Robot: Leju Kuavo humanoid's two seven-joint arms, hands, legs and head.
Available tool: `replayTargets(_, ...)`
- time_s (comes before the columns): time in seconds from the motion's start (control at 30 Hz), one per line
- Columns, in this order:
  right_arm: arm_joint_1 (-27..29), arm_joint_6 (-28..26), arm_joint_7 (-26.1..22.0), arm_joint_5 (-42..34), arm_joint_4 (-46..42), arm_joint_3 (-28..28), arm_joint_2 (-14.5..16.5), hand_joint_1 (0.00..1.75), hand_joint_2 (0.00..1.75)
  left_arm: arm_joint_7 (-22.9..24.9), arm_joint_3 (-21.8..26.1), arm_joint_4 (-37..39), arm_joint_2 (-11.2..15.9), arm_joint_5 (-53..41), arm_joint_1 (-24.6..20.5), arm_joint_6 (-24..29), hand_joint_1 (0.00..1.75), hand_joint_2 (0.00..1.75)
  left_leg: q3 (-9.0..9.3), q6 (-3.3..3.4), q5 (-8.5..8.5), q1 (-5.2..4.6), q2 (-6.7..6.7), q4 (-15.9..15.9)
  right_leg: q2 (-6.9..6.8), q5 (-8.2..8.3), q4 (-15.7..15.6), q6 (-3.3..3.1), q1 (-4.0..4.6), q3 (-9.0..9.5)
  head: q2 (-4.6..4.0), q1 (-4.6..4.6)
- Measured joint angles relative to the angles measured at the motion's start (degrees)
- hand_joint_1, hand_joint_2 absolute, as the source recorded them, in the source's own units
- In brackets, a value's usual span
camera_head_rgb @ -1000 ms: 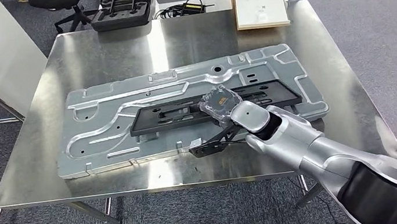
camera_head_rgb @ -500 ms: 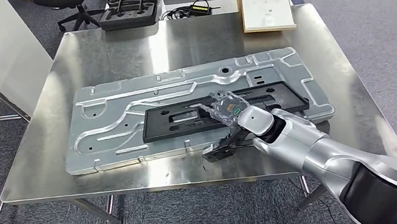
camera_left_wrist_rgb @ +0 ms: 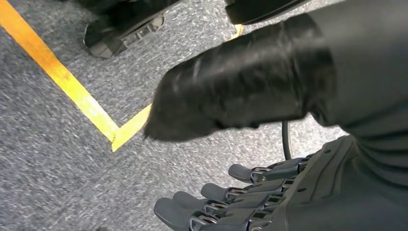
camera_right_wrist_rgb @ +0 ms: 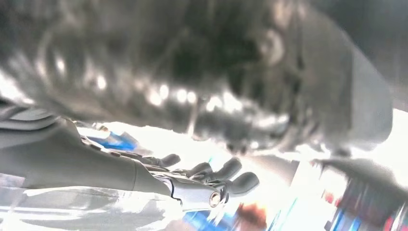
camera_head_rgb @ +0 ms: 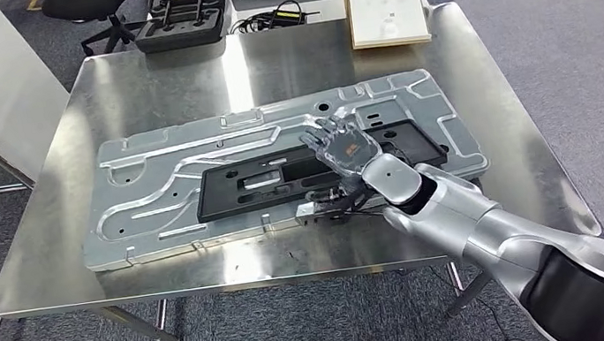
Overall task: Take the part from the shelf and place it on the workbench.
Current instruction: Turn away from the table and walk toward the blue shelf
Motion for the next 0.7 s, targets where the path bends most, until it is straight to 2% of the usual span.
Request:
replayTargets(0.03, -0.43, -1.27, 0.78, 0.36, -1.86, -0.81, -0.25, 0.0, 0.0, -0.08, -0.01, 0.0, 0.0, 0.13, -0.07, -0.21, 0.0, 0.0, 1.3, 0.22, 0.6, -0.19, -0.01, -2.55, 0.04, 0.03, -0.02, 0.21, 0.0, -0.08, 0.0, 0.01)
replayTargets(0.07, -0.77, -2.17, 1.44, 0.8, -3.82, -1.63, -0.5, 0.0, 0.0, -0.15, -0.02, 0.0, 0.0, 0.27, -0.09, -0.43, 0.0, 0.0, 1.9, 0.38, 0.67, -0.39, -0.03, -3.8, 0.06, 0.09, -0.09, 0.47, 0.0, -0.13, 0.0, 0.02)
replayTargets(0.13, -1.11, -3.04, 2.34, 1.6, -7.45, -3.15, -0.88, 0.0, 0.0, -0.23, -0.04, 0.0, 0.02, 0.46, -0.02, -0.86, 0.0, 0.0, 2.01, 0.63, 0.77, -0.67, -0.06, -4.23, 0.09, 0.25, -0.32, 1.02, -0.11, -0.16, 0.0, 0.03)
replayTargets(0.33, -1.14, -3.06, 2.67, 2.3, -9.71, -4.17, -1.05, 0.0, 0.0, -0.23, -0.04, 0.0, 0.07, 0.5, 0.07, -1.14, 0.0, 0.0, 2.13, 1.03, 1.08, -0.51, -0.02, -4.72, 0.1, 0.24, -0.42, 1.38, -0.09, -0.17, 0.0, 0.07)
replayTargets(0.37, -1.3, -3.1, 3.01, 3.46, -11.42, -4.97, -1.18, 0.0, 0.0, -0.25, -0.04, 0.0, 0.07, 0.51, 0.05, -1.31, 0.0, 0.0, 2.23, 1.33, 1.27, -0.42, 0.03, -5.0, 0.03, -1.49, 2.39, 1.53, -0.08, -1.35, 0.0, 0.12)
replayTargets(0.43, -1.37, -3.18, 3.72, 5.9, -15.9, -6.75, -1.55, 0.0, 0.0, -0.28, -0.04, 0.0, 0.05, 0.56, 0.05, -1.7, 0.0, 0.0, 2.35, 1.88, 1.55, -0.23, 0.12, -5.32, -0.15, -5.61, 11.24, 1.92, -0.19, -5.22, 0.0, 0.24)
replayTargets(0.47, -1.39, -3.23, 4.03, 7.0, -18.24, -7.65, -1.75, 0.0, 0.0, -0.3, -0.04, 0.0, 0.04, 0.6, 0.06, -1.87, 0.0, 0.0, 2.33, 2.01, 1.51, -0.27, 0.13, -5.22, -0.24, -6.8, 14.49, 2.09, -0.34, -6.54, 0.0, 0.3)
replayTargets(0.5, -1.29, -3.28, 4.07, 7.25, -19.5, -8.05, -1.86, 0.0, 0.0, -0.3, -0.04, 0.0, 0.04, 0.63, 0.09, -1.91, 0.0, 0.0, 2.3, 1.92, 1.35, -0.21, 0.08, -4.94, -0.26, -5.65, 13.66, 2.24, -0.51, -6.09, 0.0, 0.3)
replayTargets(0.53, -1.31, -3.39, 4.06, 7.55, -20.46, -8.46, -1.96, 0.0, 0.0, -0.33, -0.04, 0.0, 0.03, 0.67, 0.11, -1.93, 0.0, 0.0, 2.28, 1.75, 1.11, -0.13, 0.02, -4.57, -0.3, -3.57, 9.7, 2.34, -0.67, -4.18, 0.0, 0.29)
replayTargets(0.6, -1.47, -3.69, 3.99, 8.79, -22.02, -9.12, -2.08, 0.0, 0.0, -0.42, -0.04, 0.0, 0.05, 0.84, 0.06, -2.0, 0.0, 0.0, 2.01, 1.14, 0.63, -0.08, -0.04, -3.75, -0.29, -1.37, 3.04, 2.31, -0.7, -0.92, 0.0, 0.33)
replayTargets(0.63, -1.55, -3.82, 3.95, 9.63, -22.79, -9.32, -2.15, 0.0, 0.0, -0.48, -0.04, 0.0, 0.07, 0.94, 0.02, -2.04, 0.0, 0.0, 1.8, 0.81, 0.49, -0.12, -0.05, -3.43, -0.22, -1.19, 1.52, 2.13, -0.58, -0.22, 0.0, 0.29)
replayTargets(0.7, -1.68, -3.94, 3.92, 11.25, -24.09, -9.53, -2.35, 0.0, 0.0, -0.6, -0.04, 0.0, 0.08, 1.19, 0.01, -2.18, 0.0, 0.0, 1.5, 0.27, 0.53, -0.2, -0.05, -3.23, -0.02, -1.25, 1.34, 1.52, -0.23, -0.22, 0.0, 0.23)
